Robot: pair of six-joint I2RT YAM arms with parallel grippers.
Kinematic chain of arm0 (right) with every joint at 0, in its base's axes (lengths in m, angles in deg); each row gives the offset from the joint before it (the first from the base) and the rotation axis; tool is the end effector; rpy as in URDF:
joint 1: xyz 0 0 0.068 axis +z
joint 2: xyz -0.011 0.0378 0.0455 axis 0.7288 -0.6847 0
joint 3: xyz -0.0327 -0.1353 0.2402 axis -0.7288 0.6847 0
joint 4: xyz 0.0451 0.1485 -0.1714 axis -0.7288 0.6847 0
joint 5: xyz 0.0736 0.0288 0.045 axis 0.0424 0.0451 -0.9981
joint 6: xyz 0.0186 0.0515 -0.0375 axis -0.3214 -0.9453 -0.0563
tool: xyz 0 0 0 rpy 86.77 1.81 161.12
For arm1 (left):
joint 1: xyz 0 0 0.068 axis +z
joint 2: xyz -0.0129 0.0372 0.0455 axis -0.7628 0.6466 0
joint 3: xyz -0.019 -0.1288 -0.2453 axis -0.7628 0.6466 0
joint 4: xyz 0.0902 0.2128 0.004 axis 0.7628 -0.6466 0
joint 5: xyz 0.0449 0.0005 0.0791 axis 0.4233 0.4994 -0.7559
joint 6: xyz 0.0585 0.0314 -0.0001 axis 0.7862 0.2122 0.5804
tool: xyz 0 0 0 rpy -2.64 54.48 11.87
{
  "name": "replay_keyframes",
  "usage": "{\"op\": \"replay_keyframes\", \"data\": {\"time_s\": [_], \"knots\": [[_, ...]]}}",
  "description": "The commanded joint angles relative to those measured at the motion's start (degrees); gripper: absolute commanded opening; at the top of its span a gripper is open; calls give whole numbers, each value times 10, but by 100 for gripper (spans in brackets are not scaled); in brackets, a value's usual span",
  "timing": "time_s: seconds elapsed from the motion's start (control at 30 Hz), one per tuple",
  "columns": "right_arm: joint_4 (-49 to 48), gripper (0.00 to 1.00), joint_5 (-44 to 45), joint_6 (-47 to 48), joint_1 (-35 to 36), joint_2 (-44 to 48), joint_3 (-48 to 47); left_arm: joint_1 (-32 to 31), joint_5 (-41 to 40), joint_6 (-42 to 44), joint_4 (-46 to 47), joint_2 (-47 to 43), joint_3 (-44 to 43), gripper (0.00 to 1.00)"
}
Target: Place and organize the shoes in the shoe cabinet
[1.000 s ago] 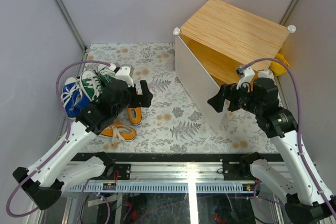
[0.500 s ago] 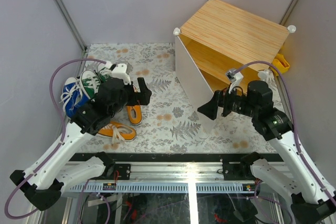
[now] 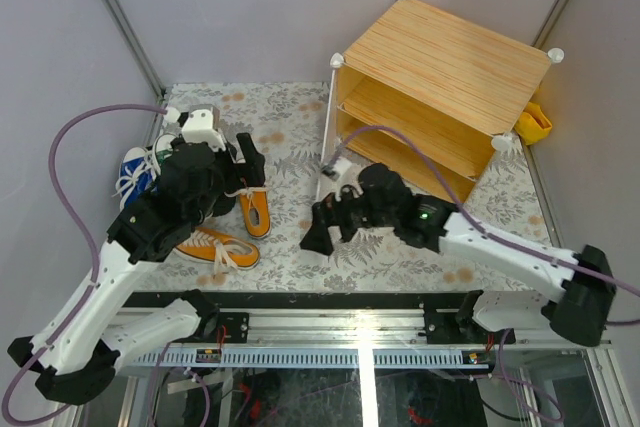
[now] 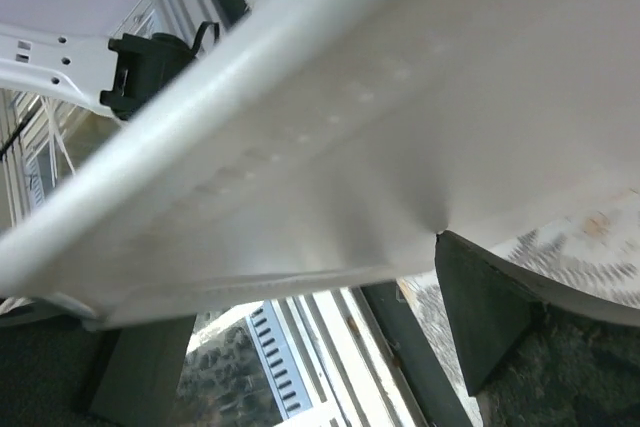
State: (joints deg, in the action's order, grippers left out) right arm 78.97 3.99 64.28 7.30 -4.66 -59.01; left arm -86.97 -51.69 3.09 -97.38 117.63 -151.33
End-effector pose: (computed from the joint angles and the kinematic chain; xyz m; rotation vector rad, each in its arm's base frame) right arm 0.1343 0.2167 0.3315 -0.7784 1.9863 1.2218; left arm 0.1307 -0.0724 0.4037 0.0078 1.9407 -0.2581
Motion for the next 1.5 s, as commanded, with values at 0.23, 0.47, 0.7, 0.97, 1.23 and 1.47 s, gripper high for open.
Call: {"op": "replay_keyframes", "data": {"time_s": [0.23,0.47,0.7,0.97,1.23,1.47], "knots": [[-49,100,73,39,118,-218,-203,-1,-75,25,-18,-31,-19,100],[-48,100,104,35,119,-184,-155,-1,-79,21,-6,-27,-1,100],[-5,100,135,39,120,-116,-113,-1,-92,-2,-3,-9,11,100],[82,100,201,38,120,-5,-70,90,-169,-81,-54,67,-3,100],[138,100,255,35,120,96,-35,283,-13,-129,17,46,35,92],[137,100,270,42,120,105,-16,293,12,-214,9,83,86,85]]}}
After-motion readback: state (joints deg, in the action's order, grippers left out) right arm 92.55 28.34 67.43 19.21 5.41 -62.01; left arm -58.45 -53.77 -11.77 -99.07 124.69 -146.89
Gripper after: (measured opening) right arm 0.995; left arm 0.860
